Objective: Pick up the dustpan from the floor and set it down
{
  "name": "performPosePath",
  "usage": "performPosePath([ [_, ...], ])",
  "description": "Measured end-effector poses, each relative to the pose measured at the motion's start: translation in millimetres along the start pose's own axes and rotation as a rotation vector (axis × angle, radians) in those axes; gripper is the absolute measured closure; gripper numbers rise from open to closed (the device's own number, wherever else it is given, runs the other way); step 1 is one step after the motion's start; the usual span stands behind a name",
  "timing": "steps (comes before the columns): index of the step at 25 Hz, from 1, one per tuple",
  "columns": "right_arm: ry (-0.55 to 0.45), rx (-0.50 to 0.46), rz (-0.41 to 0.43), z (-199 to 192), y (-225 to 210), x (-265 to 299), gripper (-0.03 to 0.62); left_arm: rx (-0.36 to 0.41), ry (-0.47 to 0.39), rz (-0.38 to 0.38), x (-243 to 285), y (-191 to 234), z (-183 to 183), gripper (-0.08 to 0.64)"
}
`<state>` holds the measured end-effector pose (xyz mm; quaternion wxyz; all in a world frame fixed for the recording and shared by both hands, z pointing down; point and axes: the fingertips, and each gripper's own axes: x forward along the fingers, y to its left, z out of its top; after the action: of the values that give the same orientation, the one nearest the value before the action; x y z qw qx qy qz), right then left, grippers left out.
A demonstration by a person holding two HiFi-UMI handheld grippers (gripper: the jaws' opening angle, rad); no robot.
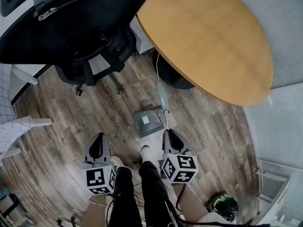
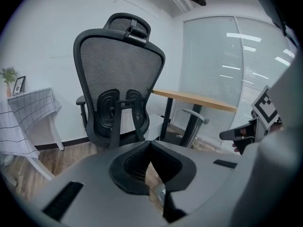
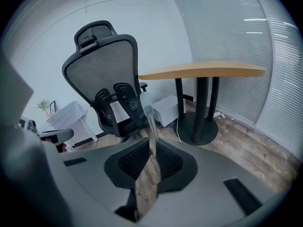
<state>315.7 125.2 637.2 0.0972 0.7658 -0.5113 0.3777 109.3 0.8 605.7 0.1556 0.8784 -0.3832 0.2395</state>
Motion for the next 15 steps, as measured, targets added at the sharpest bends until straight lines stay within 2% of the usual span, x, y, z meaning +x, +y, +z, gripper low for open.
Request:
performPosePath([
  [8, 0.002, -0.017, 0.011, -2, -2, 19, 0.548, -0.016, 0.009, 0.029, 2, 9, -12, 0.543],
  [15, -0.001, -0.031, 0.018, -4, -1, 37, 0.464, -0.032, 0.011, 0.051, 2, 18, -20, 0.543],
])
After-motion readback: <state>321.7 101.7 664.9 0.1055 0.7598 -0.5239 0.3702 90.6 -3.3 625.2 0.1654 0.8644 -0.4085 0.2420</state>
